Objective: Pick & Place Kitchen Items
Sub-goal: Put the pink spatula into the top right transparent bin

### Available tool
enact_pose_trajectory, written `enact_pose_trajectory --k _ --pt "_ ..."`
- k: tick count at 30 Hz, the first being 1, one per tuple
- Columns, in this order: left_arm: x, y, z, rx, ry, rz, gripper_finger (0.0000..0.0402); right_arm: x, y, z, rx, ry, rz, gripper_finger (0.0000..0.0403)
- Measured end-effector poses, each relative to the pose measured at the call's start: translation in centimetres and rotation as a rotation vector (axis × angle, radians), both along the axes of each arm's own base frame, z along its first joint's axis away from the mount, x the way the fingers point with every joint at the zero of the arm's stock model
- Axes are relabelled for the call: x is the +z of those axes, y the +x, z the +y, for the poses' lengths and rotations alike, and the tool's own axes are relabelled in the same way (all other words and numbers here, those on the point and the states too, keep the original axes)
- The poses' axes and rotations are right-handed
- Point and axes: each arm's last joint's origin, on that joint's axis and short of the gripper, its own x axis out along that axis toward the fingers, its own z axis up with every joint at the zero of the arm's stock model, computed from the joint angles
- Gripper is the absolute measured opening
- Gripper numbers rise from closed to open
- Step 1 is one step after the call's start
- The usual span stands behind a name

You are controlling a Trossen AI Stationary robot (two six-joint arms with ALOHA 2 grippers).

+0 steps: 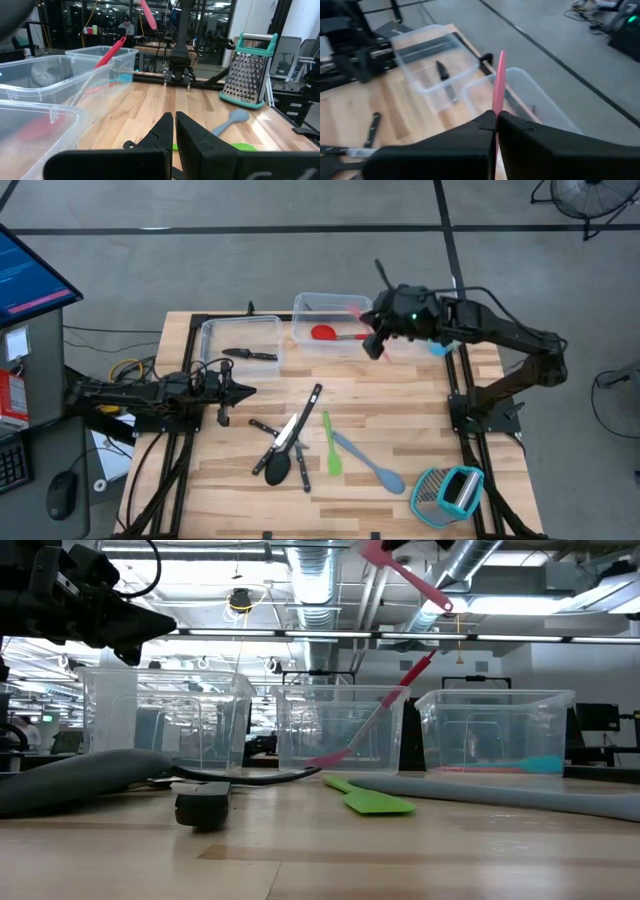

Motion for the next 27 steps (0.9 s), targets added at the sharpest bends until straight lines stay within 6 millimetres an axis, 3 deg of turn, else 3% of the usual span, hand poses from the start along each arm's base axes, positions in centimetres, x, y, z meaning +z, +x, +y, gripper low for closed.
enact_pose_trajectory --k 9,21,27 --pt "0.0 0.0 0.0 0.000 0.000 -0.002 0.0002 -0.2 -1.2 -3.5 -0.072 -0.036 0.061 0.0000" --pt "0.1 -0.1 0.0 0.000 0.000 -0.015 0.0002 -3.7 -2.0 -7.3 -0.156 -0.004 0.183 0.0000" --pt "1.8 -1.4 0.1 0.007 -0.007 -0.219 0.0002 -4.6 -2.9 -9.1 -0.206 -0.013 0.231 0.0000"
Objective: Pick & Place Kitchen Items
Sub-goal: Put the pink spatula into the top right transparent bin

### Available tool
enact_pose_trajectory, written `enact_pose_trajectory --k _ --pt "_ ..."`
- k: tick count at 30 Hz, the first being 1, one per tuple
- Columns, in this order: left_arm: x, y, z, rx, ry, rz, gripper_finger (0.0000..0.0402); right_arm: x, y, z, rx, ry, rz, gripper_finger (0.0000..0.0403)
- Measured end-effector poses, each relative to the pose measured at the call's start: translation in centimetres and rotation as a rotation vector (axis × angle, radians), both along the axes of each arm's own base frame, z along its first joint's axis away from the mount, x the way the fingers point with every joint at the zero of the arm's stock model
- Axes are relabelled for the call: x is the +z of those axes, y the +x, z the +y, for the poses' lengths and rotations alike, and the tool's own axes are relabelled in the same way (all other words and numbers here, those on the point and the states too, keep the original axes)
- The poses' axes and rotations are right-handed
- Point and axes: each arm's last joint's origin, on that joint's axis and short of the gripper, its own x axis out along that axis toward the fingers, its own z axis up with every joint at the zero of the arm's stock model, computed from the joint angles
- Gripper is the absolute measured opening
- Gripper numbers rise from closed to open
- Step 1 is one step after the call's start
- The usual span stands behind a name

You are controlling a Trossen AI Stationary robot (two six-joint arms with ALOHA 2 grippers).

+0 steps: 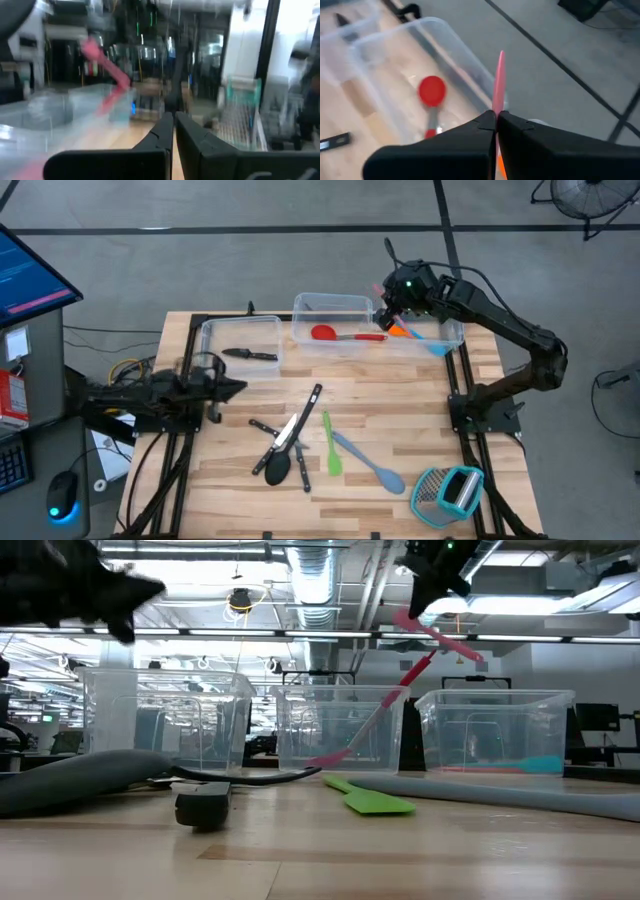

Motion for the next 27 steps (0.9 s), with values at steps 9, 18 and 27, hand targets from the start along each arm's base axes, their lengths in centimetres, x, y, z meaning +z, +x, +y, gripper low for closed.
enact_pose_trajectory --k 9,18,27 --pt "2.5 -1.0 0.3 0.029 -0.001 -0.279 0.0002 -1.9 -1.7 -3.4 -0.092 -0.026 0.112 0.0000" --pt "2.5 -1.0 0.4 0.040 0.001 -0.282 0.0002 -5.9 -1.5 -4.7 -0.112 0.012 0.287 0.0000" --pt "2.6 -1.0 0.4 0.040 0.001 -0.285 0.0002 -7.8 -1.1 -5.4 -0.105 0.024 0.438 0.0000"
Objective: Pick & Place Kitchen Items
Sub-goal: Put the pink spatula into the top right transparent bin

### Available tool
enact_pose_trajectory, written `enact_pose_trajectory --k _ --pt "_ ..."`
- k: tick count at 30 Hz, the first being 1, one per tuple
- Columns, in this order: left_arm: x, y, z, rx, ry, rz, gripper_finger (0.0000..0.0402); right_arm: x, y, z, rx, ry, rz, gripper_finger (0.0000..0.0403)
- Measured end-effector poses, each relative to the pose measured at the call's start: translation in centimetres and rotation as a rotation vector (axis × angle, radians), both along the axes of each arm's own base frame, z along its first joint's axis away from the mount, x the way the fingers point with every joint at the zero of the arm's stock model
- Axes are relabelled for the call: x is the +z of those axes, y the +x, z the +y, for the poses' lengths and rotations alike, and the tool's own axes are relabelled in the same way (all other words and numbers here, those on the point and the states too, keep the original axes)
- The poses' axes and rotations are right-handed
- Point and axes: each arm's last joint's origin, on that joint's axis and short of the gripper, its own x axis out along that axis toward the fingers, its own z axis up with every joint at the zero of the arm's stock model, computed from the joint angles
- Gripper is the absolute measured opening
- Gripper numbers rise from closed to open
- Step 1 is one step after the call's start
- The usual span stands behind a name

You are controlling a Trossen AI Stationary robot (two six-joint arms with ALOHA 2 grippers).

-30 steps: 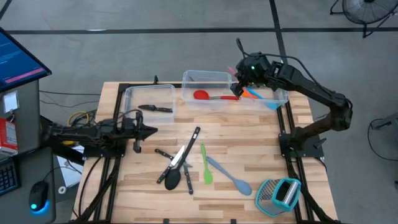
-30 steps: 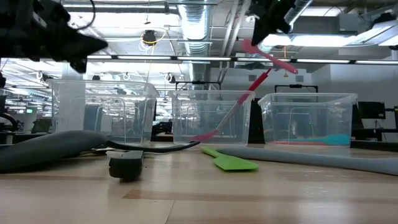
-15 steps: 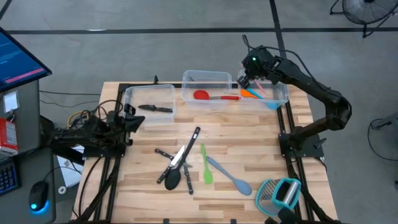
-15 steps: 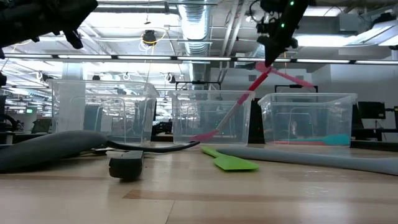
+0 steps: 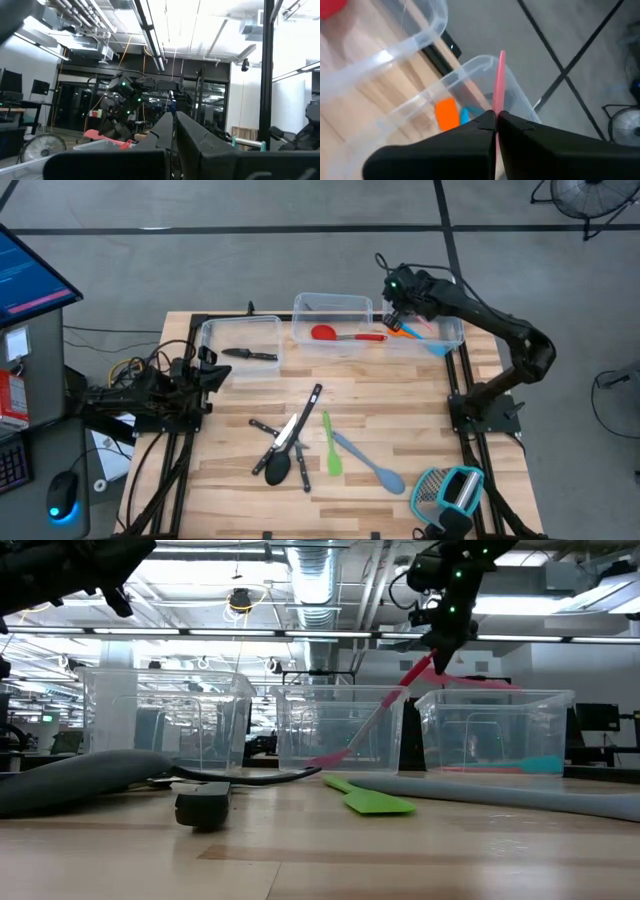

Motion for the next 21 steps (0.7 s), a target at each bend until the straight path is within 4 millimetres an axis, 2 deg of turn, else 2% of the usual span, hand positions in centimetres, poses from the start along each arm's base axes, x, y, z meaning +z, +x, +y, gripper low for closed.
enact_pose_trajectory --k 8,17,21 --pt "0.0 0.0 0.0 0.000 0.000 -0.001 0.0002 -2.4 0.3 -0.4 -0.008 0.100 0.152 0.0000" --pt "0.0 0.0 0.0 0.000 0.000 0.001 0.0002 -4.3 1.2 -1.1 -0.007 0.139 0.198 0.0000" --pt "-0.1 0.2 0.0 0.000 0.000 0.019 0.0002 -4.4 1.2 -1.2 -0.006 0.138 0.194 0.0000"
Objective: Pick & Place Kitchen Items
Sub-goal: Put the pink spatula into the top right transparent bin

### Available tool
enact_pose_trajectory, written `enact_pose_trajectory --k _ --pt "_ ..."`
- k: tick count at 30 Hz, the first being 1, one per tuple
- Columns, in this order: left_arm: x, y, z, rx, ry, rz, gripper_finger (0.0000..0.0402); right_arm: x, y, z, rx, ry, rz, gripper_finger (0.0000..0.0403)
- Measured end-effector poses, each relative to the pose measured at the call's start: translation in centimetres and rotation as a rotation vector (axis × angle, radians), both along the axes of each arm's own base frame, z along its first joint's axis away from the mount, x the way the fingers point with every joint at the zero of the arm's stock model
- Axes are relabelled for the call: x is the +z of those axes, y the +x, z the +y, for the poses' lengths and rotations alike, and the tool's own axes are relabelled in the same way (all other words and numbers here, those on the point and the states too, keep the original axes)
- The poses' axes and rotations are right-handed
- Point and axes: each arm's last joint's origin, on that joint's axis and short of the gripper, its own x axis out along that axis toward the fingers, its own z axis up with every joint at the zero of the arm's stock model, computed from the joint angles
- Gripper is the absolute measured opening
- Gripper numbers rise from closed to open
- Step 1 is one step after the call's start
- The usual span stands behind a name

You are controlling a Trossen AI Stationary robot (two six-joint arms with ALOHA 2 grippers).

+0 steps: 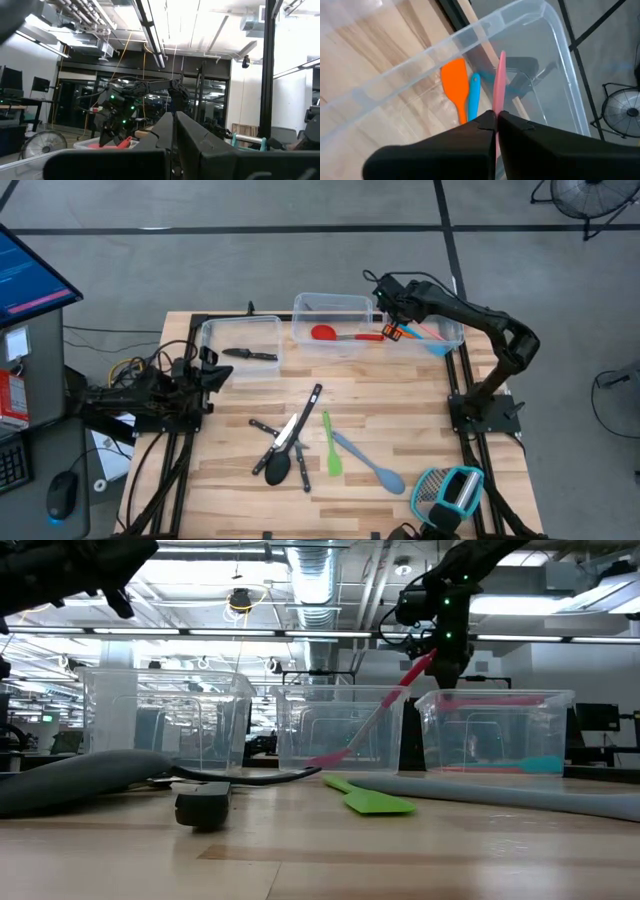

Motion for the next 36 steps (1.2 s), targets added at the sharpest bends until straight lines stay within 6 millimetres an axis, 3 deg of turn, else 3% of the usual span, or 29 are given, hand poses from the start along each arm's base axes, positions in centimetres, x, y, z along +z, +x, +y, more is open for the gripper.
enact_pose_trajectory --k 13,36 --pt "-0.8 1.2 0.0 0.000 -0.002 0.114 0.0002 0.1 0.0 0.0 0.001 -0.002 -0.007 0.0000" --pt "-0.2 0.8 0.2 0.058 -0.033 0.033 0.0002 0.2 0.5 -0.2 0.022 0.000 -0.081 0.0000"
